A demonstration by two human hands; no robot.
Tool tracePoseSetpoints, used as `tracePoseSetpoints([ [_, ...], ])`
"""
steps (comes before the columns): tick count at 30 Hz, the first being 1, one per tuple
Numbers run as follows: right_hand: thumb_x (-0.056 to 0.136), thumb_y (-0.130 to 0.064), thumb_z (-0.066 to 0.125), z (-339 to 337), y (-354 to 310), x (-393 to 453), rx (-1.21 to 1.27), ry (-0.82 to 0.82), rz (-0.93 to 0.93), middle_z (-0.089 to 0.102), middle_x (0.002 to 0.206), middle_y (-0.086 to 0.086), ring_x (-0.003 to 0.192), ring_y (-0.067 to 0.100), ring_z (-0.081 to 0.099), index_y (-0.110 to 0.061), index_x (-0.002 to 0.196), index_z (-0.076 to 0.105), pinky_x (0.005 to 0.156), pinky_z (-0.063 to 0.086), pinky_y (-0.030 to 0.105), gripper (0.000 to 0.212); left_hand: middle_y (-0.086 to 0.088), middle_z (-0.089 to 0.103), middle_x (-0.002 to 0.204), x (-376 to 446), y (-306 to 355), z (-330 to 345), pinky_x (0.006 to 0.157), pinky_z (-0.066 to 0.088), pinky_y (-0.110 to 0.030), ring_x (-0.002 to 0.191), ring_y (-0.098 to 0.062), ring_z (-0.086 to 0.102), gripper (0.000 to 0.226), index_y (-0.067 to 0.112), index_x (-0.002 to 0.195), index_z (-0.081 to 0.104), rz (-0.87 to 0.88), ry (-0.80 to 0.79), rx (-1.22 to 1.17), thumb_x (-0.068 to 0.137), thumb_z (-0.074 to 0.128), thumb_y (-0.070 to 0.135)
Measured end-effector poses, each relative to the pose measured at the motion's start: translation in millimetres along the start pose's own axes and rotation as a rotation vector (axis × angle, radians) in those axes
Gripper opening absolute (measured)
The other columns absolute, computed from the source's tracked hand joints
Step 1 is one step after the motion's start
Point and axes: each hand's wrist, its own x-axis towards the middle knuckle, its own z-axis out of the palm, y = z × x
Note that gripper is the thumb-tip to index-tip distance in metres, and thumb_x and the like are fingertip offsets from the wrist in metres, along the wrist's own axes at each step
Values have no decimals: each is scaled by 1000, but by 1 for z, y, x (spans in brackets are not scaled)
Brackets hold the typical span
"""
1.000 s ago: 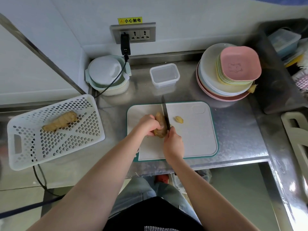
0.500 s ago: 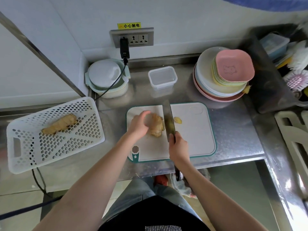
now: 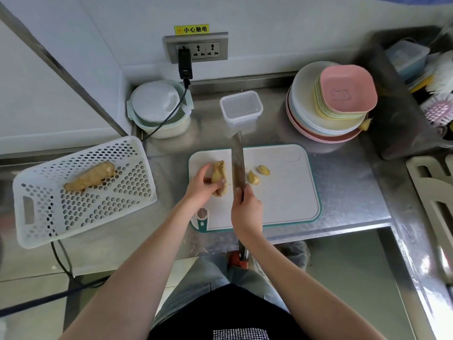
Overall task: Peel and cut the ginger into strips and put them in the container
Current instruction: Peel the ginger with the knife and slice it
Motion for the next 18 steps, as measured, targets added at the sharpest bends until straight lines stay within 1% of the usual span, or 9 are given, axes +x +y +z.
tracePoseSetpoints([
  [3, 103, -24, 33, -4, -1, 0, -24, 10, 8, 52, 68, 0, 56, 15, 50, -10, 93, 45, 45, 34, 24, 21, 2, 60, 95, -2, -2, -2, 93, 51, -37, 99, -23, 61, 70, 25, 142, 39, 16, -67, -77, 81, 73, 14],
  [5, 103, -26, 33, -3, -2, 1, -54, -2, -6, 52, 67, -1, 55, 13, 49, -12, 92, 45, 44, 32, 23, 22, 2, 62, 93, -1, -4, -4, 95, 50, -38, 99, -23, 62, 74, 23, 143, 38, 7, -87, -114, 79, 73, 8],
  [8, 103, -25, 32, 2, -3, 0, -95, -18, -27, 51, 66, 0, 53, 14, 48, -13, 91, 43, 43, 31, 24, 21, 3, 63, 93, 0, -5, -7, 97, 49, -37, 98, -20, 62, 79, 23, 143, 39, -1, -102, -116, 76, 75, 3],
  [10, 103, -26, 32, 6, -5, -1, -119, -28, -31, 54, 67, 1, 55, 16, 51, -16, 91, 43, 45, 38, 26, 19, 2, 63, 93, 0, -4, -7, 97, 49, -39, 97, -20, 62, 79, 24, 141, 41, -7, -101, -134, 74, 76, 1],
  [12, 103, -27, 32, 9, -6, -2, -148, -30, -32, 57, 70, 3, 60, 19, 56, -18, 94, 43, 50, 50, 31, 18, -2, 64, 95, 2, -6, -6, 97, 49, -42, 98, -22, 64, 79, 26, 138, 45, -13, -99, -163, 71, 78, 0],
  [13, 103, -28, 32, 10, -6, -2, -159, -28, -31, 58, 71, 3, 61, 20, 58, -18, 94, 43, 54, 53, 34, 17, -3, 65, 96, 2, -7, -6, 96, 49, -43, 98, -23, 65, 79, 27, 136, 46, -13, -92, -166, 69, 79, 1],
  [15, 103, -28, 32, 10, -6, -1, -177, -27, -30, 58, 72, 3, 61, 20, 59, -19, 95, 43, 57, 57, 37, 16, -3, 65, 97, 4, -8, -5, 95, 50, -43, 98, -22, 65, 77, 29, 133, 49, -19, -73, -153, 67, 81, 4],
  [18, 103, -28, 32, 11, -5, -1, -199, -24, -33, 59, 72, 3, 62, 20, 59, -20, 96, 42, 58, 58, 40, 14, -3, 65, 97, 5, -7, -5, 93, 52, -44, 98, -22, 64, 75, 28, 130, 51, -22, -63, -143, 66, 83, 5],
])
